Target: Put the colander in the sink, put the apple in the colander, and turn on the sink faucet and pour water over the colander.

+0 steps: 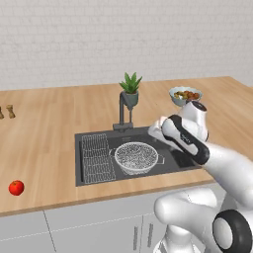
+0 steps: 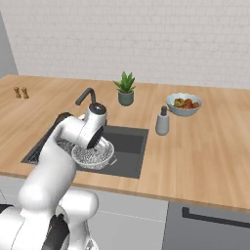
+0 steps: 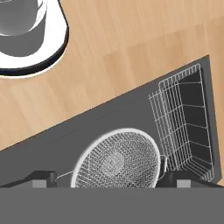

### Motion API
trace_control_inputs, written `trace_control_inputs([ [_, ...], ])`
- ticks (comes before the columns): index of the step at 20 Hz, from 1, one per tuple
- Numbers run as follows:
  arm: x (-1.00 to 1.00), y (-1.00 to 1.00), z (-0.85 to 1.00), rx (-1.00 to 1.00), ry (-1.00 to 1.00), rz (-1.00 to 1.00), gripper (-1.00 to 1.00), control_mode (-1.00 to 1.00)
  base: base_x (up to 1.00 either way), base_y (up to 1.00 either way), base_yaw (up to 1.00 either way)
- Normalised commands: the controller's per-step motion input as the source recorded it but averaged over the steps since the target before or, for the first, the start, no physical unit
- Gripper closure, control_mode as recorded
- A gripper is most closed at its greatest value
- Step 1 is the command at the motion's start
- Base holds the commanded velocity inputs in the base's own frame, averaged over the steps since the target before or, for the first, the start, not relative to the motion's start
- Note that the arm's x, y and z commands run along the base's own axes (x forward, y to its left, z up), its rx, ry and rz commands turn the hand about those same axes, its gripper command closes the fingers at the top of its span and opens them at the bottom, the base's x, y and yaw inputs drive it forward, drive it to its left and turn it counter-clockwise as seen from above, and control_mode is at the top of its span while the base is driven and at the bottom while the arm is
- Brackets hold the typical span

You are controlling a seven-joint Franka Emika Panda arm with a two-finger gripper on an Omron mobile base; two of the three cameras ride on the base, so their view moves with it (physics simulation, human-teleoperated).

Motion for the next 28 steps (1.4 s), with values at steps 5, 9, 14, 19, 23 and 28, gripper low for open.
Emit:
trace_control_inputs([
  [5,-0.38,0.62,0.32,0.02,0.01,-0.05,-1.0,-1.0,0.0,0.0,0.0],
  [9,-0.27,0.8,0.2,0.0,0.0,0.0,-1.0,-1.0,0.0,0.0,0.0],
  [14,-0.24,0.85,0.19,0.0,0.02,0.0,-1.0,-1.0,0.0,0.0,0.0],
  [19,-0.03,0.85,0.23,0.0,0.11,0.07,-1.0,-1.0,0.0,0.0,0.0],
  [23,0.0,0.96,0.13,-0.01,0.18,0.18,-1.0,-1.0,0.0,0.0,0.0],
  [28,0.05,1.0,0.1,-0.07,0.3,0.17,-1.0,-1.0,0.0,0.0,0.0],
])
